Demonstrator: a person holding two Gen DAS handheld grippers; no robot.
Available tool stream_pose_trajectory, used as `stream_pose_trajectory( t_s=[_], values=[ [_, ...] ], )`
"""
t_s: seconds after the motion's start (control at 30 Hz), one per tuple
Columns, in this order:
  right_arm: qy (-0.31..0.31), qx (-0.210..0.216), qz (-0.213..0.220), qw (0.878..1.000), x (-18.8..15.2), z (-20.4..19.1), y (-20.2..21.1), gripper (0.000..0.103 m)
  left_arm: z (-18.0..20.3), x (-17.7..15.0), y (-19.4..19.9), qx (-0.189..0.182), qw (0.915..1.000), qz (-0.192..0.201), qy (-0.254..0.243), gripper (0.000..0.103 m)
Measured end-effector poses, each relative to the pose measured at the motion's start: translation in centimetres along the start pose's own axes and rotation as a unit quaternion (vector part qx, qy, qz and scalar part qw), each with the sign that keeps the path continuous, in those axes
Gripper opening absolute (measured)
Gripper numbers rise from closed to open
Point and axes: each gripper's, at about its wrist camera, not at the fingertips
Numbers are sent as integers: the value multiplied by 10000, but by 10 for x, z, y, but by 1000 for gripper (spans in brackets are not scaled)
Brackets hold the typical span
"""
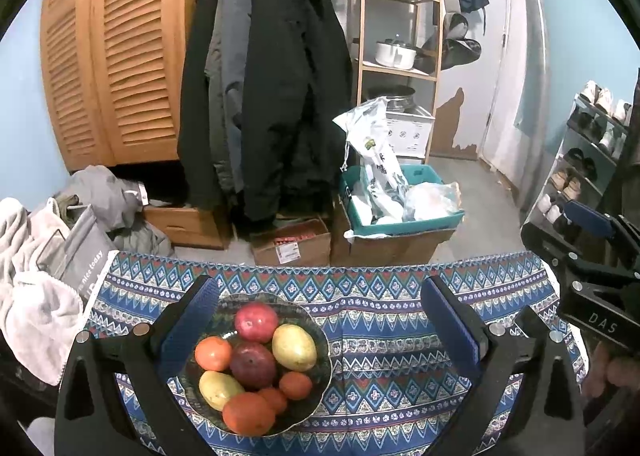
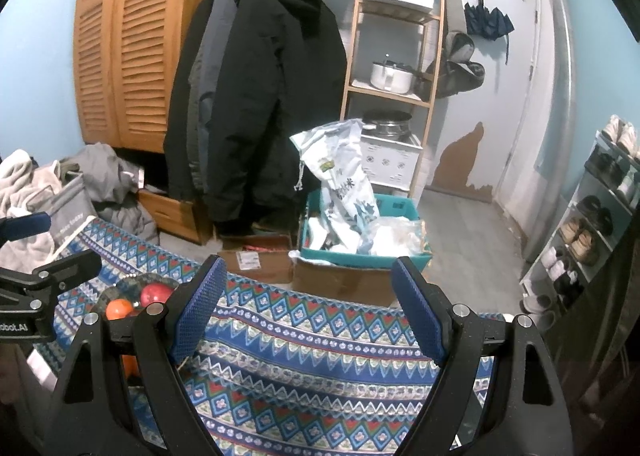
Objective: Organize fruits
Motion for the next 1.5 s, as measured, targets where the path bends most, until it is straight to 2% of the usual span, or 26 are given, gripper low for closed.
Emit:
stream_pose_trajectory(
  t_s=[1.5],
  values=[
    [2,-18,9,10000,-1,4,1,83,7,-1,-3,-12,9999,-157,65,102]
  ],
)
Point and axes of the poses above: each gripper's, at about its wrist camera, not at the fingertips, and y roughly against the way its jaws point, z to its right, x to its top, and after that the axes turned 12 degrees about -y, right-handed
